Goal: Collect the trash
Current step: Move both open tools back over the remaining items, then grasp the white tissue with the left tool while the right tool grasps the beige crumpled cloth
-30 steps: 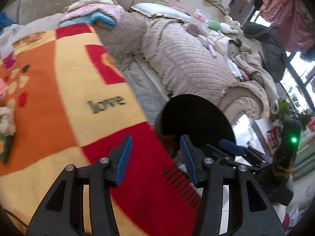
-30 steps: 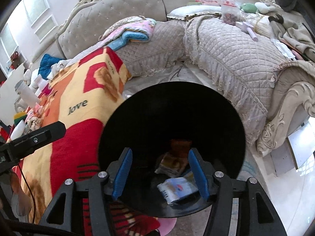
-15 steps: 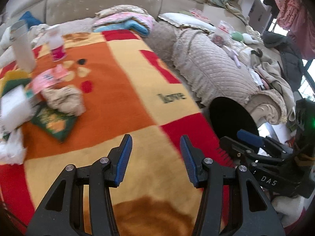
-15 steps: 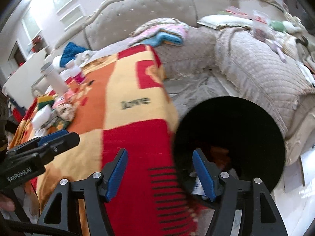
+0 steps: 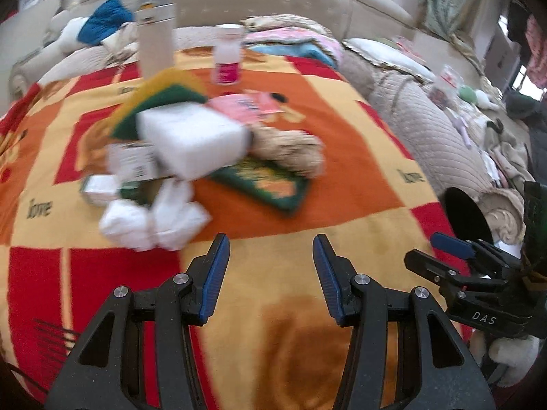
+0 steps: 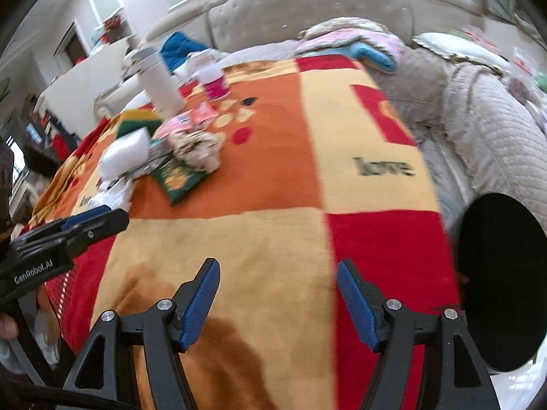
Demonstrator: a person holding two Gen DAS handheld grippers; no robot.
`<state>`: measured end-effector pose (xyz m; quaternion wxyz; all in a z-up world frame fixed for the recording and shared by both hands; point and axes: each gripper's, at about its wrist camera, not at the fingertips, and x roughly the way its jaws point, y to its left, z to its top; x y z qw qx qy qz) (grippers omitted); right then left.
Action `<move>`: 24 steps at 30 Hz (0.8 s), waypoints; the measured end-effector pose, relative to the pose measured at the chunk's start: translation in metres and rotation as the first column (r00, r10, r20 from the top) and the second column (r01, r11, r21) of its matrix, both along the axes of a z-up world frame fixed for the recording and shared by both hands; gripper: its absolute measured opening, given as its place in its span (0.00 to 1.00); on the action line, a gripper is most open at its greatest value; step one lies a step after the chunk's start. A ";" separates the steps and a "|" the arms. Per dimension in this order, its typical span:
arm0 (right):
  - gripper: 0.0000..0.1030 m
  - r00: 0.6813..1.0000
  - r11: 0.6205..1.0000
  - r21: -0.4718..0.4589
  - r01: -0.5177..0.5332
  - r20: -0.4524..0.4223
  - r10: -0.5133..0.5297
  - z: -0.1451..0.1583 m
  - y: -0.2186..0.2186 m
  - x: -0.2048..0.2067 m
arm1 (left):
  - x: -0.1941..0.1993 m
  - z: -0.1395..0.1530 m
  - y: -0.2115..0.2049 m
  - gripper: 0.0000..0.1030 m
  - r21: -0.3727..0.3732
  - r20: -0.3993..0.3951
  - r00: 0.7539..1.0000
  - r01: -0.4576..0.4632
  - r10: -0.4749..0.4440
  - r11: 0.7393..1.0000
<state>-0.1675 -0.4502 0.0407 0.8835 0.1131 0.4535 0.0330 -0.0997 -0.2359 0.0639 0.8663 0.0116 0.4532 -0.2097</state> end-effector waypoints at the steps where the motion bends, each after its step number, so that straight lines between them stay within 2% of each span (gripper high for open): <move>1: 0.67 1.000 1.000 -0.001 -0.010 -0.003 0.010 -0.001 0.005 0.002 | 0.002 -0.001 0.007 0.48 -0.001 -0.003 1.000 -0.009 0.009 1.000; 7: 0.67 0.997 0.997 0.003 -0.074 -0.008 0.074 -0.005 0.033 0.024 | 0.013 -0.003 0.054 0.48 -0.025 -0.021 0.996 -0.088 0.088 0.996; 13: 0.67 0.996 0.996 0.026 -0.086 0.026 0.085 0.002 0.045 0.065 | 0.024 -0.007 0.084 0.55 -0.066 -0.045 0.988 -0.151 0.148 0.986; 19: 0.72 0.993 0.994 0.028 -0.102 0.061 0.100 0.008 0.054 0.108 | 0.033 -0.013 0.087 0.56 -0.078 -0.064 0.987 -0.151 0.147 0.985; 24: 0.72 0.993 0.995 0.029 -0.100 0.059 0.099 0.005 0.055 0.134 | 0.043 -0.019 0.080 0.58 -0.094 -0.072 0.989 -0.136 0.129 0.986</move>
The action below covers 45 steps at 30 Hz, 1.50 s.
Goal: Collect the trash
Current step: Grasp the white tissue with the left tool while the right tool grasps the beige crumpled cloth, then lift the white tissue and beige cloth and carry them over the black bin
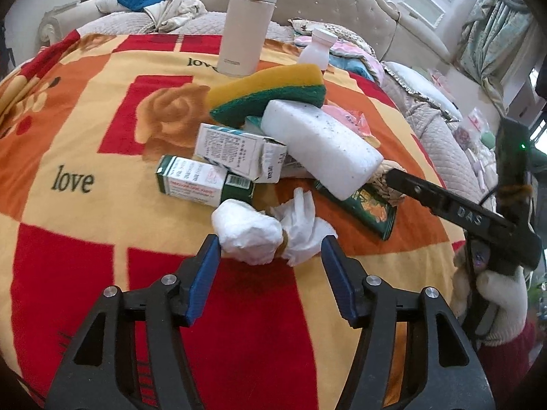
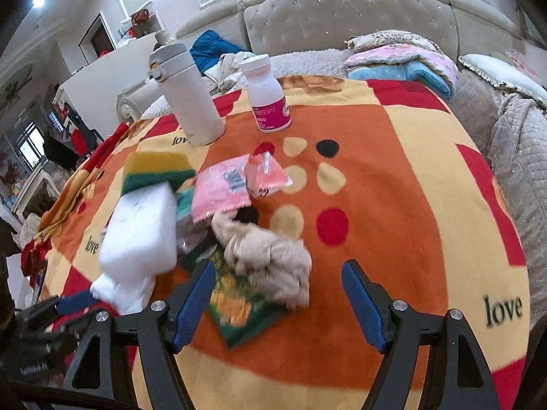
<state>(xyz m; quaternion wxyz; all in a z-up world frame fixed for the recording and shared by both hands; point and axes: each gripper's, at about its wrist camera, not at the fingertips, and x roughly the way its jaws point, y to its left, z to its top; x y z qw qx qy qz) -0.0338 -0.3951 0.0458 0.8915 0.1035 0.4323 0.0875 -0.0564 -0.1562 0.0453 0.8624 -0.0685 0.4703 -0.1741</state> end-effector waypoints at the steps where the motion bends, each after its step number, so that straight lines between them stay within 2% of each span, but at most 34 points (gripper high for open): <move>1: 0.72 1.000 1.000 0.007 -0.003 -0.004 0.003 -0.002 0.000 0.005 | 0.002 -0.002 -0.002 0.59 0.007 0.004 1.000 -0.001 0.001 1.000; 3: 0.70 1.000 1.000 0.025 -0.015 -0.009 0.015 -0.005 0.001 0.010 | 0.006 -0.004 -0.004 0.59 0.010 0.002 1.000 -0.007 0.007 1.000; 5: 0.50 1.000 0.999 0.031 -0.023 -0.012 0.024 -0.008 0.002 0.013 | 0.009 -0.007 -0.004 0.58 -0.007 -0.008 1.000 -0.013 0.013 1.000; 7: 0.41 0.999 0.999 0.031 -0.029 -0.021 0.030 -0.011 0.004 0.014 | 0.009 -0.010 -0.003 0.57 -0.024 -0.012 1.000 -0.016 0.016 1.000; 8: 0.35 0.999 0.999 0.042 -0.035 -0.023 0.036 -0.013 0.004 0.014 | 0.010 -0.011 -0.003 0.49 -0.027 -0.012 1.000 -0.017 0.017 0.999; 9: 0.34 0.999 0.998 0.044 -0.042 -0.022 0.043 -0.013 0.005 0.012 | 0.009 -0.012 -0.003 0.42 -0.021 -0.013 1.000 -0.020 0.020 1.000; 10: 0.33 0.999 0.998 0.038 -0.047 -0.017 0.048 -0.012 0.006 0.009 | 0.009 -0.011 -0.002 0.41 -0.023 -0.012 1.000 -0.018 0.018 1.000; 12: 0.32 0.999 0.998 0.026 -0.052 -0.006 0.052 -0.008 0.006 0.002 | 0.008 -0.009 -0.001 0.37 -0.036 -0.010 1.000 -0.013 0.013 0.999; 19: 0.32 0.999 0.998 0.043 -0.042 0.035 0.040 0.010 -0.009 -0.033 | -0.013 0.011 -0.005 0.35 -0.084 0.023 0.999 0.044 -0.042 0.995; 32: 0.32 0.999 1.000 0.022 -0.014 0.050 0.013 0.020 -0.019 -0.092 | -0.049 0.026 -0.047 0.35 -0.055 0.055 0.991 0.129 -0.126 0.990; 45: 0.32 0.997 0.999 0.010 0.047 0.061 -0.047 0.026 -0.045 -0.132 | -0.065 0.036 -0.090 0.35 -0.006 0.096 0.977 0.189 -0.188 0.982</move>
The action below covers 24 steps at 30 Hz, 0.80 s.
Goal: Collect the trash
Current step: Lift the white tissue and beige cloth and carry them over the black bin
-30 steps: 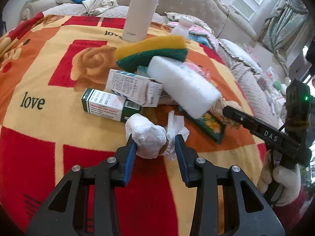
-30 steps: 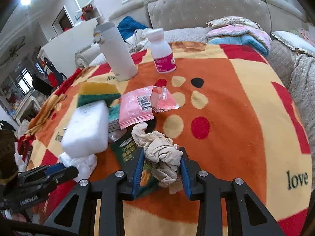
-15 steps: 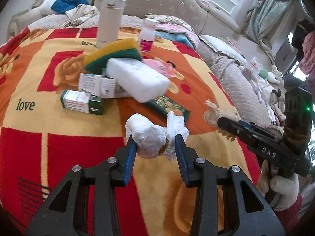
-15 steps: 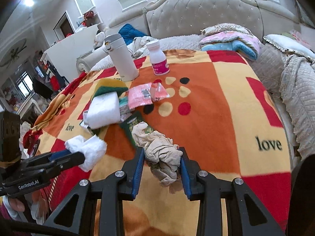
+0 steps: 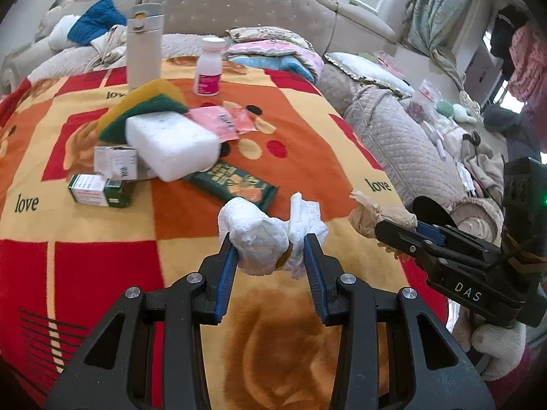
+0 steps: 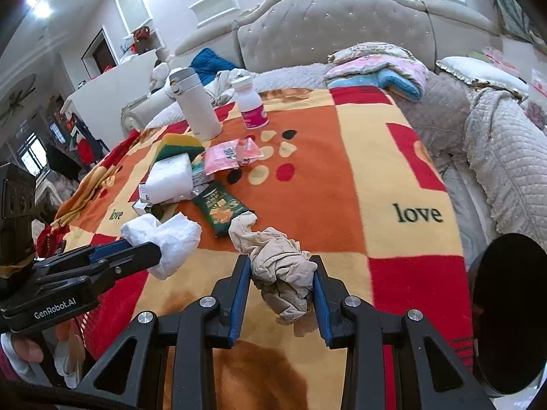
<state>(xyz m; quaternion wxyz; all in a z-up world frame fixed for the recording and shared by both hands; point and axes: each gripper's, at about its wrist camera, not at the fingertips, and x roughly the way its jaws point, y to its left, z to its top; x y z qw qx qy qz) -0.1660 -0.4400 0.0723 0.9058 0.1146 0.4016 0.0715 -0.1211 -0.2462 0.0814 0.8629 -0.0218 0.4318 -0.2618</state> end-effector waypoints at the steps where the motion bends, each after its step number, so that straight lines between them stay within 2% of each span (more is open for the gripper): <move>1: 0.32 1.000 1.000 -0.001 0.007 -0.001 -0.007 0.000 -0.003 -0.002 | -0.001 0.000 -0.004 0.35 0.003 0.000 1.000 0.007 -0.007 1.000; 24: 0.32 0.988 0.988 -0.004 0.155 0.001 -0.155 0.002 -0.072 -0.049 | -0.020 0.005 -0.089 0.35 0.020 0.025 0.988 0.151 -0.152 0.988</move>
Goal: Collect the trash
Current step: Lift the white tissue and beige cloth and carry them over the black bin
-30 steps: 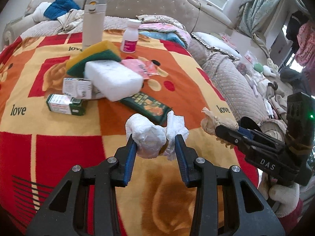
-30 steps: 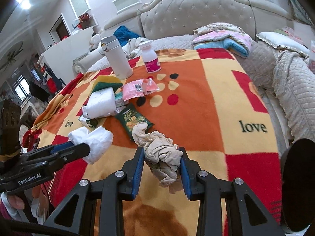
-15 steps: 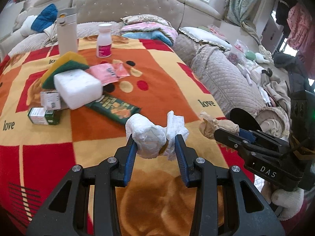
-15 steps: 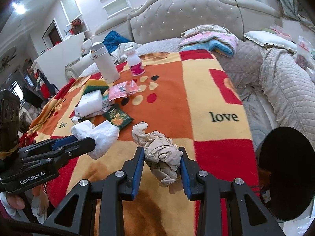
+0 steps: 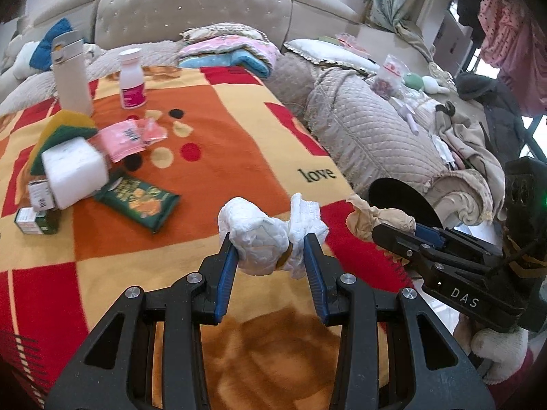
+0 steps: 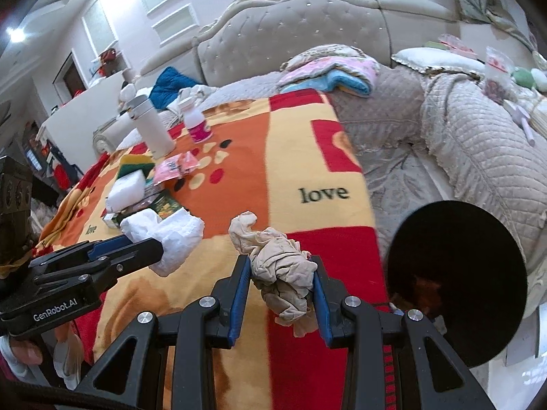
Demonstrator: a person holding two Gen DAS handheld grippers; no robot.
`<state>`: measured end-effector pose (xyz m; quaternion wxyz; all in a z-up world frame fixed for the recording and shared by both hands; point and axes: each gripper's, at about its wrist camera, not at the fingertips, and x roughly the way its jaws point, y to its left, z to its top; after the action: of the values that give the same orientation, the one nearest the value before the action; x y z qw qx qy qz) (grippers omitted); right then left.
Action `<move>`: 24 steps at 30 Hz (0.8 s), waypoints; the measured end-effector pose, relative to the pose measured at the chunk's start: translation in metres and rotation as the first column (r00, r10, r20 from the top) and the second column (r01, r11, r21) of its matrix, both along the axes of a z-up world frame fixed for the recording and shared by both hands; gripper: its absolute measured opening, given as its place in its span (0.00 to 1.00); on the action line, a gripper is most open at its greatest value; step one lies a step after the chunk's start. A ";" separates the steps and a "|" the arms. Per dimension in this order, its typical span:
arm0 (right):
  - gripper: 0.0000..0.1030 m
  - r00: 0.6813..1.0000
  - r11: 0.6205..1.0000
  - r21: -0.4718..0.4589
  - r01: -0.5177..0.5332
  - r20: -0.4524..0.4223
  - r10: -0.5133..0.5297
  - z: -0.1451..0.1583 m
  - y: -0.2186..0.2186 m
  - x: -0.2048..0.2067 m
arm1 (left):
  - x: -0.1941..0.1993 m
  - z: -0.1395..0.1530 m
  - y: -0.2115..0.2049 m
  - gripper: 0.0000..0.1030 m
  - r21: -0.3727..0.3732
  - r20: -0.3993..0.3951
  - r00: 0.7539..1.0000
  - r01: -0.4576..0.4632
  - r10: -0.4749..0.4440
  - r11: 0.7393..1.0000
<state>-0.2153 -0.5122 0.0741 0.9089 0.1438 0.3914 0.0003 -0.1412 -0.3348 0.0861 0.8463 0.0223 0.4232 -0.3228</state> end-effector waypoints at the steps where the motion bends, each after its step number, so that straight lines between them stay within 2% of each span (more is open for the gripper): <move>1: 0.32 1.000 1.000 0.000 0.010 -0.001 -0.010 0.000 -0.005 -0.002 | -0.001 0.000 -0.003 0.35 -0.001 -0.001 1.000 0.006 -0.006 1.000; 14: 0.32 0.993 0.993 0.002 0.118 -0.014 -0.118 -0.006 -0.052 -0.023 | -0.005 0.003 -0.066 0.35 -0.029 -0.019 0.994 0.107 -0.108 0.994; 24: 0.32 0.977 0.978 0.005 0.211 -0.039 -0.210 -0.017 -0.098 -0.037 | -0.005 -0.007 -0.114 0.35 -0.030 -0.053 0.984 0.166 -0.168 0.986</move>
<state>-0.2526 -0.6100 0.0571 0.8956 0.1886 0.3911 -0.0967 -0.1458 -0.4486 0.0790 0.8043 0.0379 0.4392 -0.3985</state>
